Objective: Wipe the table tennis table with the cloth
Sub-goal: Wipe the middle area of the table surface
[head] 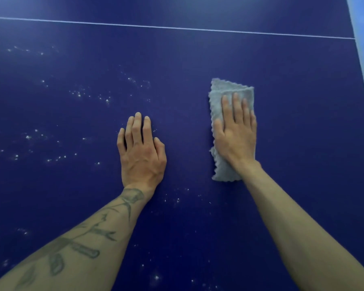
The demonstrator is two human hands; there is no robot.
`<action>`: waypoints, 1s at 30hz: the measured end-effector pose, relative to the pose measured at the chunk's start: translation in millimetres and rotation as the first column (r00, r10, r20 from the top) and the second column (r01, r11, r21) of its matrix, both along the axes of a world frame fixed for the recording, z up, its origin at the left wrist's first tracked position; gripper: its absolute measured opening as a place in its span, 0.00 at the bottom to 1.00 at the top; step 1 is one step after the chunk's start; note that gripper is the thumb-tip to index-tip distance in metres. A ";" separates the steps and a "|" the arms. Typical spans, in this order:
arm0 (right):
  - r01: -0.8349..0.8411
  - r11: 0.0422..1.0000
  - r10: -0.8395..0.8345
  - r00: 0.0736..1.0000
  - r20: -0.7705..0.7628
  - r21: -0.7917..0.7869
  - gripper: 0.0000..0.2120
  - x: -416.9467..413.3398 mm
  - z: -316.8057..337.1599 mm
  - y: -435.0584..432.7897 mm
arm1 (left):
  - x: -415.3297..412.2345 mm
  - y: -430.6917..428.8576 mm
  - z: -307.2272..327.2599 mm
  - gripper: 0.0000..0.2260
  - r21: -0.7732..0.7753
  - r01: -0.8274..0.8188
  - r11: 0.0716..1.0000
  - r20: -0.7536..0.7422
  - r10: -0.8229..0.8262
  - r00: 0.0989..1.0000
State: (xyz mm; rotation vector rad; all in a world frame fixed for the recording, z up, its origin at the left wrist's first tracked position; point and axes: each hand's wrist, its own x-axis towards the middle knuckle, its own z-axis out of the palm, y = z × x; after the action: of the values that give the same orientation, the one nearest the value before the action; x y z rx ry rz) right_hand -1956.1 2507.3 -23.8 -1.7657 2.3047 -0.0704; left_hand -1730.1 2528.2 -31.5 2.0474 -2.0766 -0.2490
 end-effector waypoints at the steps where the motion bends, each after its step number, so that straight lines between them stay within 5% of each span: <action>1: 0.056 0.998 -0.056 0.998 0.000 -0.011 0.31 7.5 0.5 -8.0 | 0.3 0.1 -0.3 0.24 -0.003 0.004 1.000 -0.002 -0.004 1.000; 3: 0.067 0.997 -0.067 0.998 -0.004 -0.025 0.31 35.4 0.9 -20.9 | 0.7 0.8 0.6 0.24 -0.001 0.004 1.000 -0.011 -0.004 1.000; 10: -0.427 0.903 0.427 0.904 -0.020 -0.039 0.31 69.8 -3.6 52.3 | 18.0 12.6 9.8 0.26 0.026 0.075 0.997 -0.100 -0.072 0.992; 17: 0.112 0.994 -0.112 0.994 -0.001 0.015 0.32 25.1 8.6 41.5 | 49.9 77.2 1.8 0.26 0.055 0.163 0.985 0.012 -0.164 0.986; 19: 0.077 0.997 -0.077 0.997 0.005 -0.007 0.33 56.0 3.0 23.7 | 52.2 79.4 -5.4 0.26 0.039 0.165 0.986 0.039 -0.166 0.985; 25: -0.447 0.892 0.449 0.894 0.010 -0.063 0.32 93.3 -6.2 63.6 | 52.6 77.9 -9.7 0.26 -0.011 0.159 0.987 0.029 -0.159 0.987; 30: -0.071 0.997 0.071 0.997 0.003 0.018 0.31 21.0 -0.9 57.3 | 52.9 77.7 -7.7 0.26 0.022 0.141 0.990 0.019 -0.142 0.990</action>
State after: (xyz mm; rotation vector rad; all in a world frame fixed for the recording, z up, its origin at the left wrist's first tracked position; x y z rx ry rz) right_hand -1935.0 2564.6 -24.7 -1.8359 2.2317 -0.0396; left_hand -1677.3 2605.9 -39.2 1.9236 -2.2445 -0.2741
